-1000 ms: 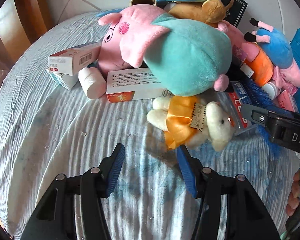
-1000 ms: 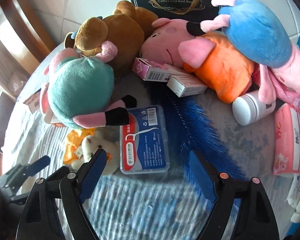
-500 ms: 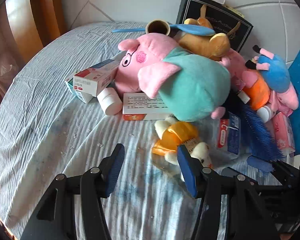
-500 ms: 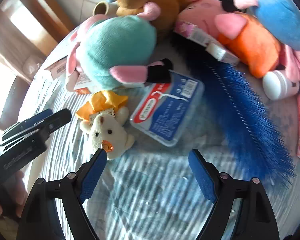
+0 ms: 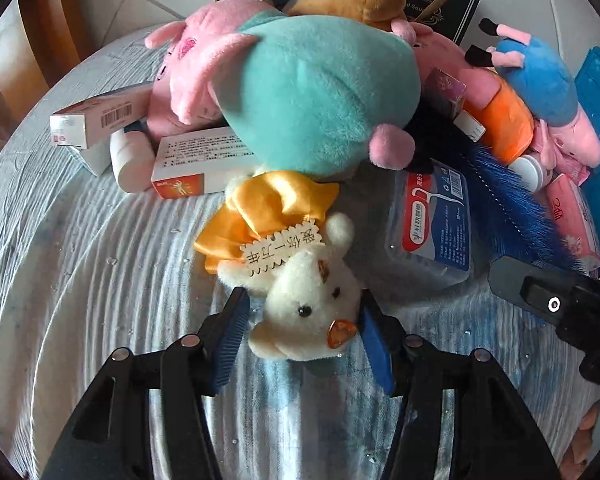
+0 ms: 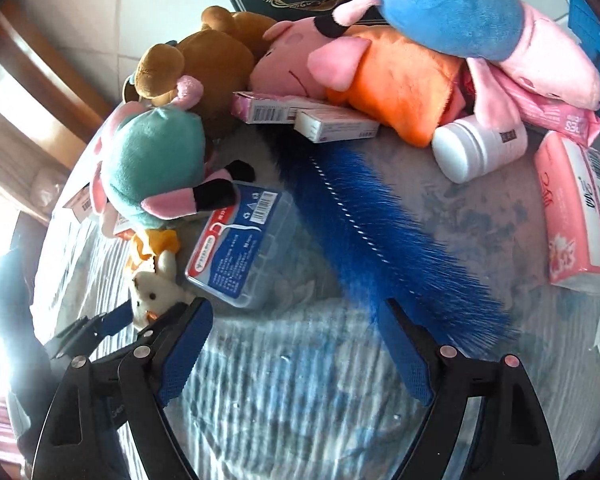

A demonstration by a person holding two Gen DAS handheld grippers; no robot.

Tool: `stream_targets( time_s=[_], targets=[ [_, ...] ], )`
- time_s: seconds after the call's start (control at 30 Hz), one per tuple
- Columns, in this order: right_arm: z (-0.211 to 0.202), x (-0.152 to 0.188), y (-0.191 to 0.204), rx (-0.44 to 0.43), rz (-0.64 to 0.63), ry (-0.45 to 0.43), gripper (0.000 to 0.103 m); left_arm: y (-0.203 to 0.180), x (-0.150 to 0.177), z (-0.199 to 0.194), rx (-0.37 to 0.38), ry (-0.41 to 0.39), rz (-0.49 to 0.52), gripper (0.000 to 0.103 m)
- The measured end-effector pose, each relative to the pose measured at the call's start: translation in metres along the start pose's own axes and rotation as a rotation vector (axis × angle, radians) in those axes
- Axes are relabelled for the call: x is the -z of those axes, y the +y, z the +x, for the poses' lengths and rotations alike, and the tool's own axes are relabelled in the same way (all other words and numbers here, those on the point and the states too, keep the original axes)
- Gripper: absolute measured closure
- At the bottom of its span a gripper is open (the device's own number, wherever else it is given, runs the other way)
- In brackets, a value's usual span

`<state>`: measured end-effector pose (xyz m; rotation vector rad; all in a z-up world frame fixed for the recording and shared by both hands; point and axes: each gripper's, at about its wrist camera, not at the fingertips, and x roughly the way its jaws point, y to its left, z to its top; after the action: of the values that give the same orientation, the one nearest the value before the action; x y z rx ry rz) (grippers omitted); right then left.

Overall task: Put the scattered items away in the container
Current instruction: 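Grasp the white bunny with yellow hat with the left tool, then grasp the clear plastic box with the right tool while the left holds the bunny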

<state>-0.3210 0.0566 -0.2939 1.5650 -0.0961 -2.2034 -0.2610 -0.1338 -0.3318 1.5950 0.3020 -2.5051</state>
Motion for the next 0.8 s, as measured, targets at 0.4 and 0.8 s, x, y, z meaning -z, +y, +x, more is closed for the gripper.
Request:
stream_targets(
  time_s=[0.4, 0.8],
  targets=[
    [0.064, -0.015, 0.052, 0.082, -0.005, 0.030, 0.017, 0.025, -0.004, 0.008, -0.033, -0.016, -0.012, 0.049],
    [0.036, 0.010, 0.047, 0.107, -0.056, 0.021, 0.037, 0.006, 0.019, -0.025, -0.021, -0.071, 0.004, 0.057]
  ],
)
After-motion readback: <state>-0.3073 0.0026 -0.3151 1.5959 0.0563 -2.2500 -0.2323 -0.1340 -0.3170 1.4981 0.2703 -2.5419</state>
